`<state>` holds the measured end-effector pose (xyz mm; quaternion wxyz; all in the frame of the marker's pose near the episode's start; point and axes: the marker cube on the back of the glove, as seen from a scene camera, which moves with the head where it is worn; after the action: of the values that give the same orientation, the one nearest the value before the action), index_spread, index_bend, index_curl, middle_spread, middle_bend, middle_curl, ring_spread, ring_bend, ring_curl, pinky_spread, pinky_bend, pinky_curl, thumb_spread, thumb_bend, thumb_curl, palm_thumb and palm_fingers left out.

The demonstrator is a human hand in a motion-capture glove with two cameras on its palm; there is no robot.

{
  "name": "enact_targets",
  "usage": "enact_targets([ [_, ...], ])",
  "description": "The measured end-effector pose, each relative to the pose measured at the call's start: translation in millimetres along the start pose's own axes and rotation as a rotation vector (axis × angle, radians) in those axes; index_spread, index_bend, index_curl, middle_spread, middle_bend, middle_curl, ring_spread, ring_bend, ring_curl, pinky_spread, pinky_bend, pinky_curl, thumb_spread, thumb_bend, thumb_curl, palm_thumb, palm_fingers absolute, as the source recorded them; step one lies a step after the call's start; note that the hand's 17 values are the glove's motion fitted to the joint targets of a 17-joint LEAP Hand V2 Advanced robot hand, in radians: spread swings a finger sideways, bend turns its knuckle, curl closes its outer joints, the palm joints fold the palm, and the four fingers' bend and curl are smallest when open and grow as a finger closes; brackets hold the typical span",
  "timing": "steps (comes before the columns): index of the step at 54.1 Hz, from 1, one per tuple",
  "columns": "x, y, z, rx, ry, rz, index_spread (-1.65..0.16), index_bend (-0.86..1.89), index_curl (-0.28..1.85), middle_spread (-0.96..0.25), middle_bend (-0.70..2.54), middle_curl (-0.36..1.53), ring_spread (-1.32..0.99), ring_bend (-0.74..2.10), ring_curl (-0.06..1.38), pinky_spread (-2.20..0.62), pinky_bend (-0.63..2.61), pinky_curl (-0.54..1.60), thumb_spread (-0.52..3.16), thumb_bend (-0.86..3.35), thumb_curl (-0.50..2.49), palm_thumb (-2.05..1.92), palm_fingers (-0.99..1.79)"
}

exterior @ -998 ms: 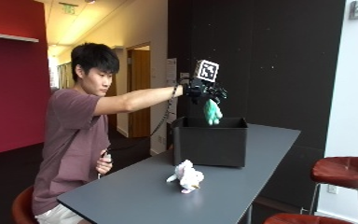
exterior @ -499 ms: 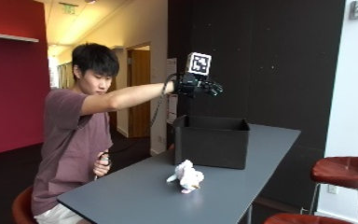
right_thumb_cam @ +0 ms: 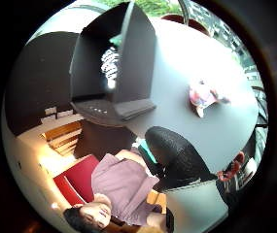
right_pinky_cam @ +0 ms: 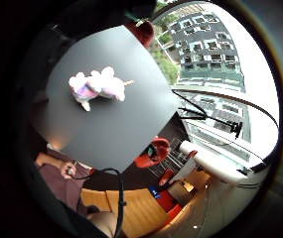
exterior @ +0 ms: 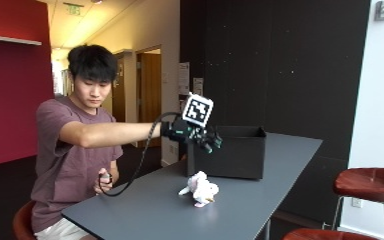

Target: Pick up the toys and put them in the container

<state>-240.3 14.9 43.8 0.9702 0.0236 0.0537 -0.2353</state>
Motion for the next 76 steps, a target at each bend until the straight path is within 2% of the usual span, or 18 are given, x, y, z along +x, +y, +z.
enact_targets([
  [3, 3.6, -13.5, 39.1, -0.045, -0.038, 0.042, -0.2, 0.06, 0.14, -0.04, 0.12, 0.27, 0.01, 0.23, 0.37, 0.06, 0.87, 0.35, 1.22, -0.01, 0.37, 0.01, -0.29],
  [14, 11.1, -48.0, 149.6, -0.189, -0.028, 0.018, -0.24, 0.1, 0.16, -0.01, 0.09, 0.23, 0.03, 0.13, 0.33, 0.07, 0.87, 0.35, 1.15, -0.03, 0.36, 0.02, -0.33],
  [18, 29.7, -56.4, 168.9, -0.1, 0.027, 0.071, -0.25, 0.14, 0.17, -0.01, 0.06, 0.21, 0.05, 0.12, 0.3, 0.08, 0.95, 0.37, 1.12, -0.02, 0.36, 0.02, -0.3],
  [23, 26.0, -67.2, 173.3, 0.06, -0.136, 0.069, -0.28, 0.2, 0.21, -0.02, 0.04, 0.17, 0.05, 0.25, 0.32, 0.07, 1.04, 0.39, 1.12, 0.0, 0.37, 0.08, -0.08],
  [35, 23.0, -84.9, 170.9, 0.181, -0.191, 0.068, -0.29, 0.45, 0.32, -0.18, 0.33, 0.23, -0.17, 0.59, 0.41, -0.04, 0.77, 0.3, 1.18, -0.01, 0.37, 0.15, 0.53],
  [37, 23.5, -85.4, 169.8, 0.211, -0.206, 0.067, -0.29, 0.47, 0.33, -0.2, 0.37, 0.25, -0.21, 0.6, 0.41, -0.06, 0.73, 0.29, 1.2, -0.01, 0.37, 0.16, 0.55],
  [39, 21.4, -85.2, 169.2, 0.24, -0.225, 0.064, -0.3, 0.54, 0.37, -0.23, 0.49, 0.3, -0.25, 0.71, 0.45, -0.1, 0.66, 0.28, 1.23, 0.04, 0.39, 0.24, 0.73],
  [42, 16.7, -85.0, 169.2, 0.275, -0.235, 0.074, -0.29, 0.57, 0.4, -0.25, 0.5, 0.31, -0.29, 0.71, 0.46, -0.11, 0.63, 0.28, 1.24, 0.01, 0.38, 0.22, 0.63],
  [43, 15.8, -84.6, 168.8, 0.291, -0.237, 0.084, -0.29, 0.57, 0.42, -0.27, 0.56, 0.34, -0.31, 0.88, 0.55, -0.15, 0.68, 0.31, 1.2, 0.12, 0.45, 0.41, 0.81],
  [44, 14.8, -83.9, 168.4, 0.306, -0.238, 0.094, -0.29, 0.56, 0.41, -0.28, 0.58, 0.34, -0.32, 0.83, 0.51, -0.16, 0.64, 0.28, 1.22, 0.09, 0.44, 0.37, 0.74],
  [47, 12.3, -80.4, 167.9, 0.33, -0.242, 0.1, -0.3, 0.62, 0.45, -0.31, 0.55, 0.35, -0.36, 0.97, 0.56, -0.21, 0.74, 0.32, 1.13, 0.15, 0.51, 0.51, 0.89],
  [48, 12.2, -79.2, 167.9, 0.327, -0.243, 0.098, -0.3, 0.64, 0.46, -0.33, 0.35, 0.29, -0.37, 1.03, 0.59, -0.22, 0.83, 0.35, 1.18, 0.18, 0.51, 0.56, 0.77],
  [49, 12.5, -78.0, 167.9, 0.319, -0.243, 0.097, -0.3, 0.7, 0.5, -0.33, 0.65, 0.4, -0.37, 1.01, 0.6, -0.23, 0.77, 0.35, 1.09, 0.15, 0.53, 0.54, 1.01],
  [50, 13.1, -76.7, 167.8, 0.306, -0.244, 0.099, -0.3, 0.61, 0.46, -0.33, 0.58, 0.36, -0.38, 1.0, 0.59, -0.23, 0.73, 0.32, 1.11, 0.13, 0.53, 0.51, 0.78],
  [51, 14.2, -74.7, 167.2, 0.289, -0.249, 0.102, -0.3, 0.73, 0.53, -0.34, 0.71, 0.42, -0.38, 1.03, 0.63, -0.25, 0.8, 0.38, 1.05, 0.14, 0.55, 0.54, 1.03],
  [52, 15.8, -72.2, 166.1, 0.267, -0.257, 0.104, -0.31, 0.75, 0.53, -0.34, 0.74, 0.42, -0.39, 1.04, 0.62, -0.26, 0.8, 0.36, 1.02, 0.13, 0.56, 0.53, 1.13],
  [63, 19.7, -42.5, 145.7, 0.12, -0.272, 0.109, -0.28, 0.92, 0.67, -0.31, 1.0, 0.58, -0.38, 1.17, 0.71, -0.32, 0.94, 0.47, 0.78, 0.08, 0.67, 0.55, 1.13],
  [76, 11.4, 19.6, 22.7, 0.176, -0.19, 0.122, -0.26, 0.99, 0.77, -0.27, 1.1, 0.67, -0.37, 1.25, 0.75, -0.34, 1.01, 0.54, 0.63, 0.03, 0.78, 0.55, 1.05],
])
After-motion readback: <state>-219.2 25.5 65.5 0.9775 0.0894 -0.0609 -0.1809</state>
